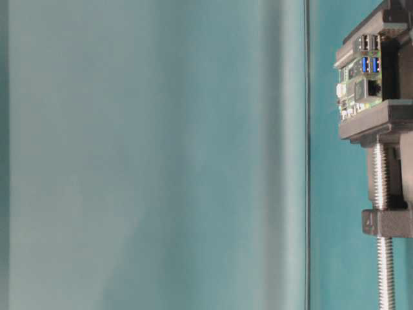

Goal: Insert the USB into the fixed PCB.
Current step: 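Swing the right gripper toward the board, plug pointing at the ports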

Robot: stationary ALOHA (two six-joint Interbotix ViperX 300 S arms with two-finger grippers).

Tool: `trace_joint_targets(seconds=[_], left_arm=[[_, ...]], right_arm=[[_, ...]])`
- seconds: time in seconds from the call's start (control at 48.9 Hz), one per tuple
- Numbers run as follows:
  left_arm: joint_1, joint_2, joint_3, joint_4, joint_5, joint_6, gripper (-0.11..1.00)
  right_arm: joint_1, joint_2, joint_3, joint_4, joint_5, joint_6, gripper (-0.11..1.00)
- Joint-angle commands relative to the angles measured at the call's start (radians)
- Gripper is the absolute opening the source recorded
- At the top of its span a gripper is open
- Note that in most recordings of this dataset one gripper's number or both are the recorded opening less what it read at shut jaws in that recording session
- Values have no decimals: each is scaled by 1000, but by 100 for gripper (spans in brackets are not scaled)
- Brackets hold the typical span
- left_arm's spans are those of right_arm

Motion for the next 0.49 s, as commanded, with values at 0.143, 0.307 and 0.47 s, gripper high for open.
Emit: trace_joint_targets(seconds=[0.143,0.307,0.47], left_arm=[[2,12,-12,2,-8,2,96],[2,12,-12,2,-9,2,96],[2,12,-12,2,-9,2,96]], right_arm=[[3,9,-38,26,-95,9,22],[3,46,-58,34,-98,11,21],[0,61,-75,35,-133,28,22]])
